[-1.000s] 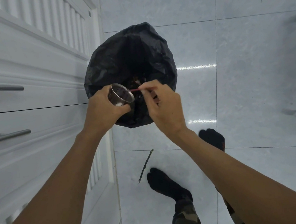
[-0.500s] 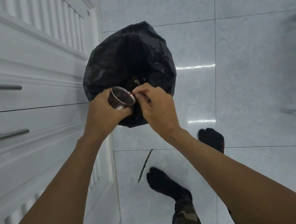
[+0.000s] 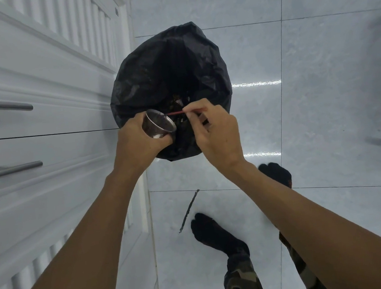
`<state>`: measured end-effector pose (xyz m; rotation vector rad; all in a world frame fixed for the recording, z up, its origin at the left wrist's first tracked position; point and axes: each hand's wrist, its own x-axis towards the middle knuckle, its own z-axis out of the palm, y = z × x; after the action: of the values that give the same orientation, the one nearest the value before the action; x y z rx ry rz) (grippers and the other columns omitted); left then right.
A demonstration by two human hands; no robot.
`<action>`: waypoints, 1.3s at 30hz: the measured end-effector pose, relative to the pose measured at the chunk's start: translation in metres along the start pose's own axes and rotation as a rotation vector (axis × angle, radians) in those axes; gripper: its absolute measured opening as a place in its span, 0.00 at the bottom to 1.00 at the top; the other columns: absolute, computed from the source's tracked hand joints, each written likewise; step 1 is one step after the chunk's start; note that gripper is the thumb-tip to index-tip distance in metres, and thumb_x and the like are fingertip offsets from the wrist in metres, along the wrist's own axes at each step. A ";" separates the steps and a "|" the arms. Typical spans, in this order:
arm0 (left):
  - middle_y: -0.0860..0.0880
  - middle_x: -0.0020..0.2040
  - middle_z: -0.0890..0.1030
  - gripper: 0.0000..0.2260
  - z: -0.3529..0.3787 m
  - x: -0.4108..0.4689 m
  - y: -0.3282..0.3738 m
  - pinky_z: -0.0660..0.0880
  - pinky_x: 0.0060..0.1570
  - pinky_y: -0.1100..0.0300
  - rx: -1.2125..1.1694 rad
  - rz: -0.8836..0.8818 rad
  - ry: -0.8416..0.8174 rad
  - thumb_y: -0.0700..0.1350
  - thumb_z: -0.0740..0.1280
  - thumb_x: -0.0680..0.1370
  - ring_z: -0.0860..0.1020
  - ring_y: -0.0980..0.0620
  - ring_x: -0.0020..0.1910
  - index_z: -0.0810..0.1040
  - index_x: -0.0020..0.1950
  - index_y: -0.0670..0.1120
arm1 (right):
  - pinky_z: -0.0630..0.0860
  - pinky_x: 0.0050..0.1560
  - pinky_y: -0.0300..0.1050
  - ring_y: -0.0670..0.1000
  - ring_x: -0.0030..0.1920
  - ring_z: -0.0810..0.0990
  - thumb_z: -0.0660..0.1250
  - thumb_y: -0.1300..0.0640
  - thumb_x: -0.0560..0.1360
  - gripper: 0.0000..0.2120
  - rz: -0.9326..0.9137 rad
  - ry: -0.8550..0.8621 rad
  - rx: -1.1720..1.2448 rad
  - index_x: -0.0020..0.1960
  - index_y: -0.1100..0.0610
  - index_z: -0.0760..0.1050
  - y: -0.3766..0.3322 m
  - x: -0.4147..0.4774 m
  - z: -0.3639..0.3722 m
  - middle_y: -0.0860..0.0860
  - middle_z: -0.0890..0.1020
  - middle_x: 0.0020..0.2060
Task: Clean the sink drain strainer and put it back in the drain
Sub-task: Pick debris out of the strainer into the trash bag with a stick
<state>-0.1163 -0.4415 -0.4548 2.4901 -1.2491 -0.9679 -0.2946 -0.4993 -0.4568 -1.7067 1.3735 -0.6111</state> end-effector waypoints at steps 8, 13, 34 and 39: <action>0.57 0.56 0.73 0.35 -0.001 -0.003 0.002 0.64 0.40 0.76 -0.047 -0.013 0.009 0.56 0.79 0.68 0.73 0.56 0.53 0.71 0.70 0.50 | 0.80 0.48 0.36 0.45 0.44 0.80 0.66 0.53 0.82 0.07 0.081 0.092 -0.009 0.57 0.51 0.80 0.000 0.008 -0.007 0.45 0.84 0.46; 0.56 0.57 0.74 0.36 -0.010 -0.006 0.008 0.68 0.41 0.75 -0.121 -0.070 0.056 0.52 0.81 0.67 0.75 0.55 0.53 0.66 0.70 0.51 | 0.77 0.50 0.32 0.46 0.46 0.80 0.65 0.50 0.82 0.08 0.054 0.049 -0.044 0.58 0.50 0.80 -0.010 0.007 -0.011 0.44 0.84 0.49; 0.54 0.61 0.76 0.33 -0.140 -0.114 0.169 0.78 0.59 0.53 -0.418 -0.060 0.427 0.50 0.81 0.66 0.76 0.54 0.60 0.71 0.66 0.50 | 0.77 0.47 0.37 0.45 0.48 0.79 0.63 0.50 0.83 0.09 -0.057 -0.018 -0.205 0.61 0.47 0.78 -0.166 0.010 -0.155 0.44 0.83 0.50; 0.55 0.61 0.76 0.34 -0.226 -0.164 0.221 0.77 0.60 0.47 -0.447 -0.072 0.475 0.55 0.79 0.64 0.77 0.52 0.60 0.70 0.66 0.54 | 0.77 0.46 0.39 0.44 0.49 0.79 0.62 0.50 0.83 0.08 -0.149 0.009 -0.198 0.58 0.46 0.78 -0.265 0.004 -0.213 0.41 0.82 0.50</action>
<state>-0.1871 -0.4796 -0.1076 2.2291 -0.7087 -0.5381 -0.3190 -0.5560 -0.1226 -1.9805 1.3585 -0.5809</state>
